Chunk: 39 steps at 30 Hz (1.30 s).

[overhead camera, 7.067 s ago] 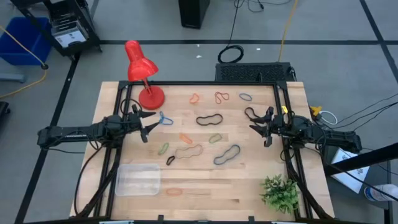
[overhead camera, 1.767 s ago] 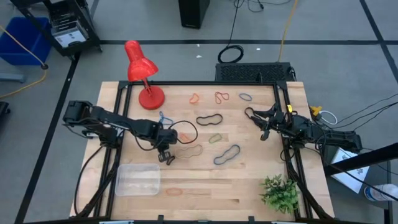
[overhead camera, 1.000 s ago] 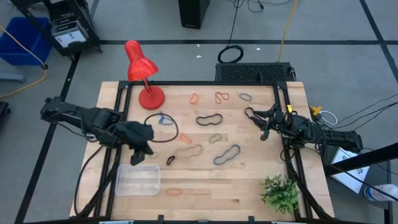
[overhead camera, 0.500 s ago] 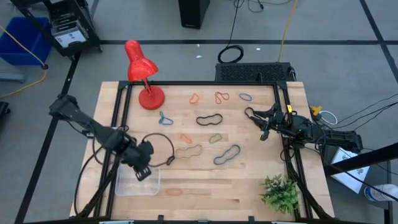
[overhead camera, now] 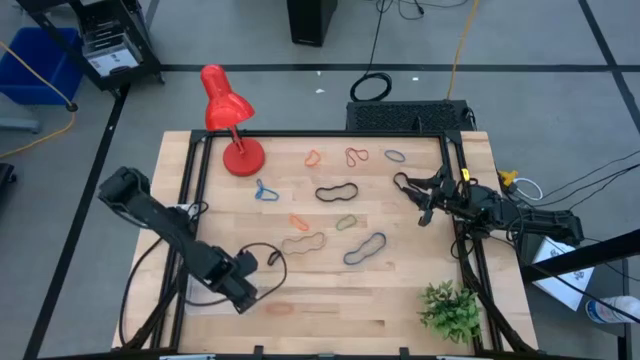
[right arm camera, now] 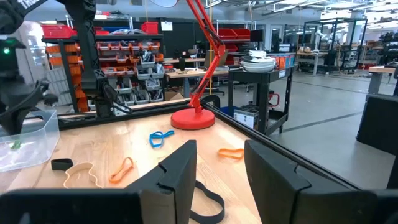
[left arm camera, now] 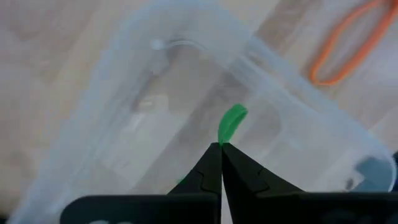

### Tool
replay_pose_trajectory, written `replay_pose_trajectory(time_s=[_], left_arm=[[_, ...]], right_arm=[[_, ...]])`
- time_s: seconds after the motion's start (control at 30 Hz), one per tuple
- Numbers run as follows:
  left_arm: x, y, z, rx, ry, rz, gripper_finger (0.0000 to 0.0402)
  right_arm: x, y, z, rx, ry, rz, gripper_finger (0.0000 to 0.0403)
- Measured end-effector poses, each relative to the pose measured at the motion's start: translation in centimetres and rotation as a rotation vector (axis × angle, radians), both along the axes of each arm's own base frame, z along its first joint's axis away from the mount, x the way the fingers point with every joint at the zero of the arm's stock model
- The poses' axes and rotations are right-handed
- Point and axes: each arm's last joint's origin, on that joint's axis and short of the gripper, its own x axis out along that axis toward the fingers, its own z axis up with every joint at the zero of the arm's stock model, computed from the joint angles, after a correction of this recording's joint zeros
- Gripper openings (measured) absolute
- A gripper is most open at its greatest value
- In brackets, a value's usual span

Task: Pick and place rubber bands into bin
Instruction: Put the left green rubber band into the transparent bin, then put the bottom black rubber band into the transparent bin

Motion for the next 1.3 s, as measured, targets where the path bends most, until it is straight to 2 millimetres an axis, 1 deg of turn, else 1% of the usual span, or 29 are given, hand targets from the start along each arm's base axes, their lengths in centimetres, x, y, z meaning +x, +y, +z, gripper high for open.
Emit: replay_pose_trajectory(time_s=[0.2,0.37,0.5,0.7,0.8,1.03,1.3], left_arm=[[0.6,-0.5,-1.9,0.034,0.049,-0.005,0.0004],[0.8,-0.7,-2.8,0.055,0.075,-0.009,0.0022],[0.8,-0.7,-2.9,0.057,0.077,-0.011,0.0024],[0.8,-0.5,-2.4,0.037,0.072,-0.008,0.0007],[0.8,-0.4,-2.1,0.012,0.074,-0.018,0.0005],[0.9,-0.3,-2.1,0.012,0.063,-0.111,0.0038],[1.2,0.2,-2.1,0.018,0.06,-0.085,0.0057]], right_arm=[[0.0,0.0,0.0,0.012,-0.005,0.001,0.013],[0.0,0.0,0.0,0.014,-0.006,0.001,0.013],[0.0,0.0,0.0,0.014,-0.006,0.001,0.013],[0.0,0.0,0.0,0.013,-0.007,0.001,0.013],[0.0,0.0,0.0,0.013,-0.007,0.001,0.013],[0.0,0.0,0.0,0.013,-0.007,0.002,0.013],[0.0,0.0,0.0,0.013,-0.007,0.001,0.013]])
